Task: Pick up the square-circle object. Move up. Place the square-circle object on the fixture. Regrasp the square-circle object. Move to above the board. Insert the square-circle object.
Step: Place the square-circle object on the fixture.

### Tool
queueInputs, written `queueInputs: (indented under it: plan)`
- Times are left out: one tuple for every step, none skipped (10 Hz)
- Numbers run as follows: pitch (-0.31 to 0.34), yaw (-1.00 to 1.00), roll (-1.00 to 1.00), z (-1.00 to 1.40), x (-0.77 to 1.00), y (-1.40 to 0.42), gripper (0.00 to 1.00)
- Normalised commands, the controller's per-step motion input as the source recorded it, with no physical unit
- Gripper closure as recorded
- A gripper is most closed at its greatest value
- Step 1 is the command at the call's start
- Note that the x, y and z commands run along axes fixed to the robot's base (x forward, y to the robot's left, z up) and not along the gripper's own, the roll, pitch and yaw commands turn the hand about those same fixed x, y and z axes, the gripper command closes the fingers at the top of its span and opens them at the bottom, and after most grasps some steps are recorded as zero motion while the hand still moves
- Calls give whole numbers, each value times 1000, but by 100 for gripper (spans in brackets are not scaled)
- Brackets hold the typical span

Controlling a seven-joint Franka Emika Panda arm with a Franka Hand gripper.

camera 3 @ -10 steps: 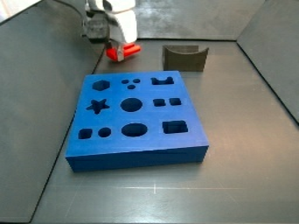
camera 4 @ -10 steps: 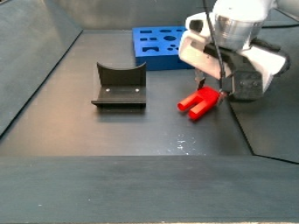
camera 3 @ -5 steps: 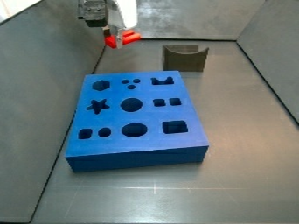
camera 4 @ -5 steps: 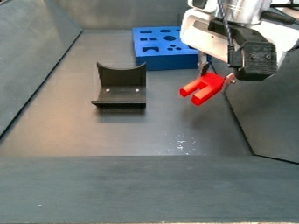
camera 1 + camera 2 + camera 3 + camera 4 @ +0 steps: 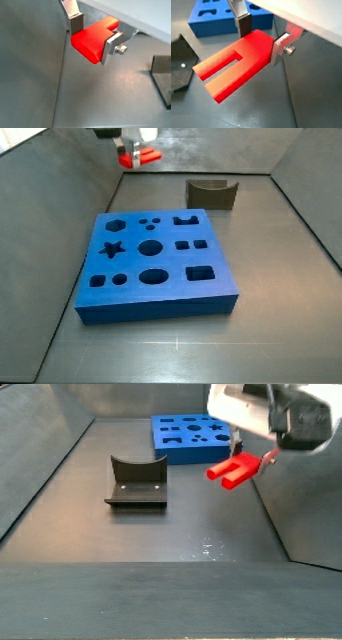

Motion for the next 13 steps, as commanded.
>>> queueInputs:
  plan:
    - [31, 17, -59, 1000, -18, -16, 100]
    - [31, 18, -72, 1000, -21, -21, 100]
    - [31, 18, -82, 1000, -22, -23, 100]
    - [32, 17, -95, 815, -15, -22, 100]
    - [36, 15, -101, 718, -12, -22, 100]
    - [47, 11, -118, 476, 0, -18, 100]
    - [51, 9, -126, 332, 7, -15, 100]
    - [54, 5, -133, 184, 6, -13, 100]
    - [-39, 1000, -19, -40, 1000, -91, 100]
    - [-37, 1000, -14, -49, 1000, -89, 100]
    - [-36, 1000, -10, -50, 1000, -81, 100]
    - [-35, 1000, -10, -49, 1000, -74, 100]
    - [-36, 1000, -10, -51, 1000, -68, 100]
